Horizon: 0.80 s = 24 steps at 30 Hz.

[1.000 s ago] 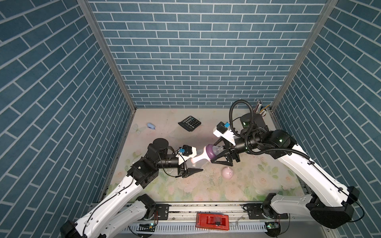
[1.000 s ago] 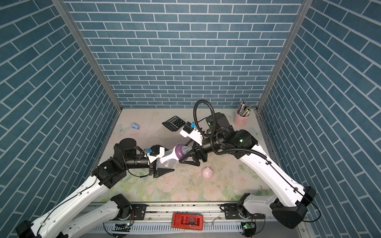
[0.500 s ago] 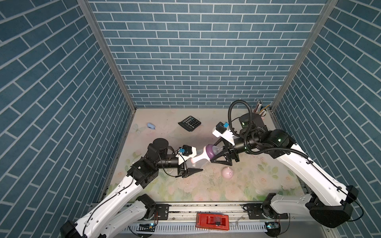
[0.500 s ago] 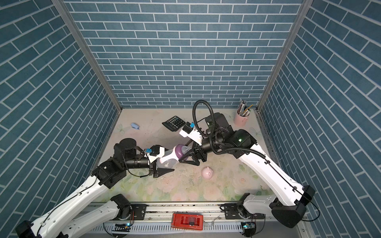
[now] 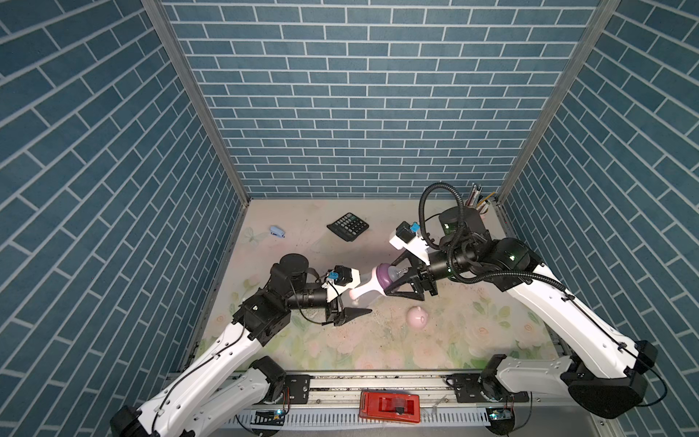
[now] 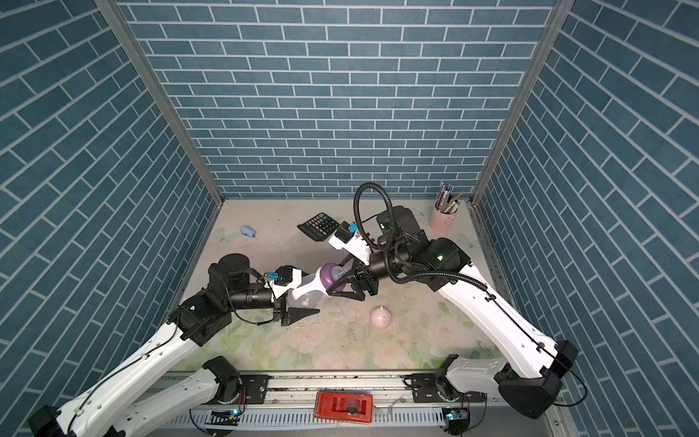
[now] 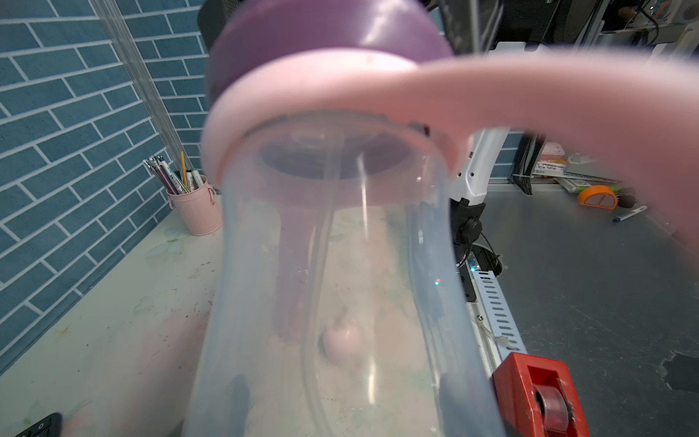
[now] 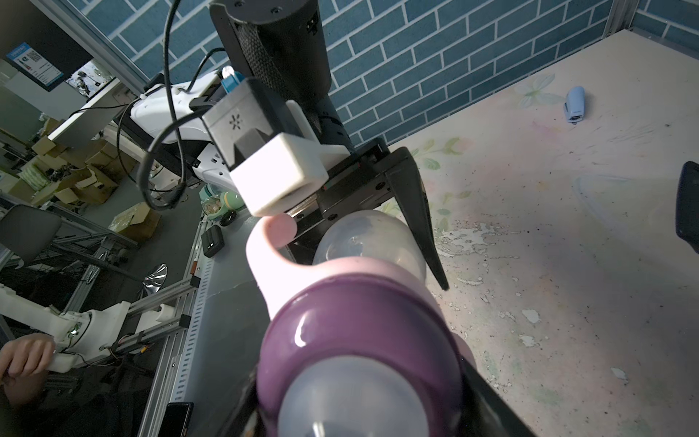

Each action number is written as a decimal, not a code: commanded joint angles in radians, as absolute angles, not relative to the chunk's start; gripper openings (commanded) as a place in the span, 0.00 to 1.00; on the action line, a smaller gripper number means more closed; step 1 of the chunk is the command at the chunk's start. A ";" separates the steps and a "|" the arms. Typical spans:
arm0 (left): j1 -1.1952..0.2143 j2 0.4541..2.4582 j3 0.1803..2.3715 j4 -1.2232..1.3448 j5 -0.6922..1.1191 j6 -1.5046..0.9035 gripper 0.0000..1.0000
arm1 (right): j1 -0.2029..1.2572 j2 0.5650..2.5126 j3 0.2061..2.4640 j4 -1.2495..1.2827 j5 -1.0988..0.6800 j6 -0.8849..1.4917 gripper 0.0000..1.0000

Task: Assemble the baby bottles
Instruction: Screw the nipple onto the baby bottle.

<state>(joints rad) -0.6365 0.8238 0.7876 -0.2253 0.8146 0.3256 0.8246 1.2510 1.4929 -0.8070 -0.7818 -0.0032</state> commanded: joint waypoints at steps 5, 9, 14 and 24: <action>-0.632 0.795 0.792 -0.205 0.701 0.358 0.08 | 0.828 1.224 1.414 -0.653 -0.744 0.138 0.33; -0.635 0.786 0.792 -0.218 0.631 0.379 0.08 | 0.825 1.216 1.363 -0.546 -0.714 0.229 0.28; -0.635 0.787 0.797 -0.243 0.593 0.403 0.08 | 0.824 1.240 1.323 -0.429 -0.747 0.308 0.28; -0.657 0.795 0.786 -0.252 0.531 0.426 0.08 | 0.819 1.275 1.342 -0.357 -0.701 0.394 0.39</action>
